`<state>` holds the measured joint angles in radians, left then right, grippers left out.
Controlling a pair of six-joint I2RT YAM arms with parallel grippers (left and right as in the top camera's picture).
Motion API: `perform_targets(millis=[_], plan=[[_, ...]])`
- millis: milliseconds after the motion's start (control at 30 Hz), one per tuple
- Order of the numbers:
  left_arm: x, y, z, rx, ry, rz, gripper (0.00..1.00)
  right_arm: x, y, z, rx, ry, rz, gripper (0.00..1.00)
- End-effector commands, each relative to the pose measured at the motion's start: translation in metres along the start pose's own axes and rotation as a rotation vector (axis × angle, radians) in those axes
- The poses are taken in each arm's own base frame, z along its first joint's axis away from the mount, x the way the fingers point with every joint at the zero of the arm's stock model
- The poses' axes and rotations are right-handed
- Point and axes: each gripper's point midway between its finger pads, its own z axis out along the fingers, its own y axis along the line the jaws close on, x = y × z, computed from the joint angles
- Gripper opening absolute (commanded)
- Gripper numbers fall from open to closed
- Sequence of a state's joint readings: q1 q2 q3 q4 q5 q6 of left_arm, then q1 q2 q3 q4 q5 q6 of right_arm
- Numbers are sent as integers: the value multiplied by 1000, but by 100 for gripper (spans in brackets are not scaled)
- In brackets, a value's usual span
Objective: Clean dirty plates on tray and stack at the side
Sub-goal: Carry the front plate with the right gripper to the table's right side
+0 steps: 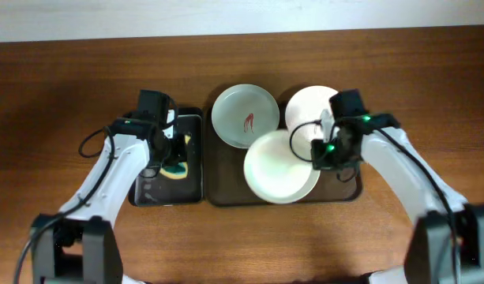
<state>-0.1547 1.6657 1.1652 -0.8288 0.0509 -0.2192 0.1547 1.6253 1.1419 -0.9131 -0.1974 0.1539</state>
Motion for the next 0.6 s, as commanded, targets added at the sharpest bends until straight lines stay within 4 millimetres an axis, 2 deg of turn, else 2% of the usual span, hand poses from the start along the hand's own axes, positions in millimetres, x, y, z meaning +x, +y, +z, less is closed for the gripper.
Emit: perform_targets(millis=[0, 67, 200, 333, 400, 500, 533, 567], plan=[[9, 16, 24, -44, 66, 30, 0, -24, -34, -48, 284, -194, -31, 4], [8, 17, 30, -44, 69, 29, 0, -31, -42, -60, 443, -249, -72, 4], [6, 16, 30, -43, 61, 30, 0, -47, 0, -77, 642, -418, -235, 4], [6, 16, 30, -42, 60, 30, 0, -54, 31, -124, 947, -650, -331, 4], [6, 16, 30, -43, 60, 30, 0, -54, 39, -138, 1013, -714, -335, 4], [6, 16, 30, -42, 60, 30, 0, -55, 40, -139, 1011, -725, -329, 4], [6, 16, 30, -43, 60, 30, 0, -56, 40, -126, 937, -687, -331, 4], [7, 16, 30, -43, 61, 30, 0, -55, 30, -108, 817, -631, -250, 4]])
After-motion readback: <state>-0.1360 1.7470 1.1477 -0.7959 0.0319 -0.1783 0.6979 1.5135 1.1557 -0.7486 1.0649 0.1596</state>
